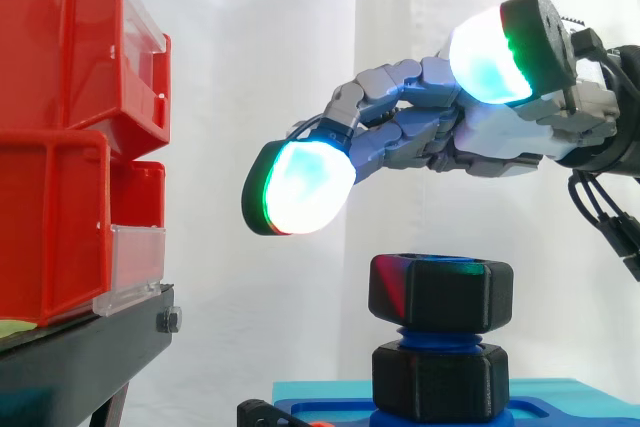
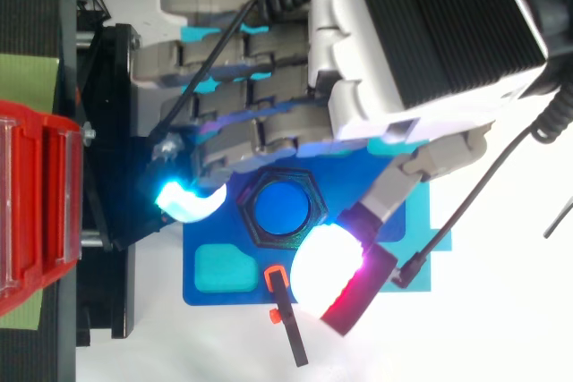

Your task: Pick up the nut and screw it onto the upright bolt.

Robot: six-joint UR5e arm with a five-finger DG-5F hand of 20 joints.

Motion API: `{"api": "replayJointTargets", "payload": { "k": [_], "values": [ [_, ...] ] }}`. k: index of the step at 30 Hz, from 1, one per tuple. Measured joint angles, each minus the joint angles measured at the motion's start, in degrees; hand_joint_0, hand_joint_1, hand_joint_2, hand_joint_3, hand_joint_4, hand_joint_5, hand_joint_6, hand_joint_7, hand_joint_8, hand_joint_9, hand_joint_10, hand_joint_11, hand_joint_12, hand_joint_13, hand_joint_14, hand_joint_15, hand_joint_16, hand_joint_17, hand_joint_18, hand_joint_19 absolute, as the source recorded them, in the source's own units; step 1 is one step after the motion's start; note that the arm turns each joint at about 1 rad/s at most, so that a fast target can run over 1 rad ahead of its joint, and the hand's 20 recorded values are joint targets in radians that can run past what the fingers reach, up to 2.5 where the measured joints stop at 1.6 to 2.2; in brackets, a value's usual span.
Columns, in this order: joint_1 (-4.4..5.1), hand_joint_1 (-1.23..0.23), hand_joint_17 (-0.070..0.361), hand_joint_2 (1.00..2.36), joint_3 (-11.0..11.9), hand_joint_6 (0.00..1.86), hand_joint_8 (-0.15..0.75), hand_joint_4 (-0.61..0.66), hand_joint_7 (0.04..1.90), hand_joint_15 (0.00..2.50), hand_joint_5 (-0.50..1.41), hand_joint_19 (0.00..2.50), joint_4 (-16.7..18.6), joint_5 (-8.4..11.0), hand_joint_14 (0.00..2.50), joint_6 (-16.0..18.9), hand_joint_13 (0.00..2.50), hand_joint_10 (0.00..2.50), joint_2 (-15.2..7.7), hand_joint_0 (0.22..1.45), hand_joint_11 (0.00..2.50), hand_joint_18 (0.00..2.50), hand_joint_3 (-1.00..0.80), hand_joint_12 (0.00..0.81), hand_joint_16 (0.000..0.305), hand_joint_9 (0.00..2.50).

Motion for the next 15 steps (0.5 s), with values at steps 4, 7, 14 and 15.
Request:
{"api": "replayJointTargets", "payload": {
  "k": [4,7,14,15],
  "values": [
    [0.65,-0.07,0.095,1.00,0.0,0.50,0.218,0.14,0.60,0.00,-0.22,0.00,-0.2,0.67,0.00,0.7,0.00,0.00,-0.1,0.46,0.00,0.00,-0.50,0.325,0.042,0.27],
    [0.79,-0.07,0.095,1.00,0.0,0.50,0.219,0.15,0.60,0.00,-0.22,0.00,-0.6,0.87,0.00,0.7,0.00,0.00,-0.2,0.46,0.00,0.00,-0.50,0.325,0.042,0.26],
    [0.83,-0.07,0.095,1.00,-0.1,0.50,0.220,0.16,0.62,0.00,-0.21,0.00,-1.9,0.96,0.00,0.3,0.00,0.00,-0.2,0.46,0.00,0.00,-0.50,0.324,0.042,0.27],
    [0.83,-0.07,0.095,1.00,-0.1,0.50,0.220,0.16,0.61,0.00,-0.21,0.00,-1.9,0.90,0.00,0.3,0.00,0.00,-0.2,0.46,0.00,0.00,-0.50,0.323,0.042,0.26]
  ]
}}
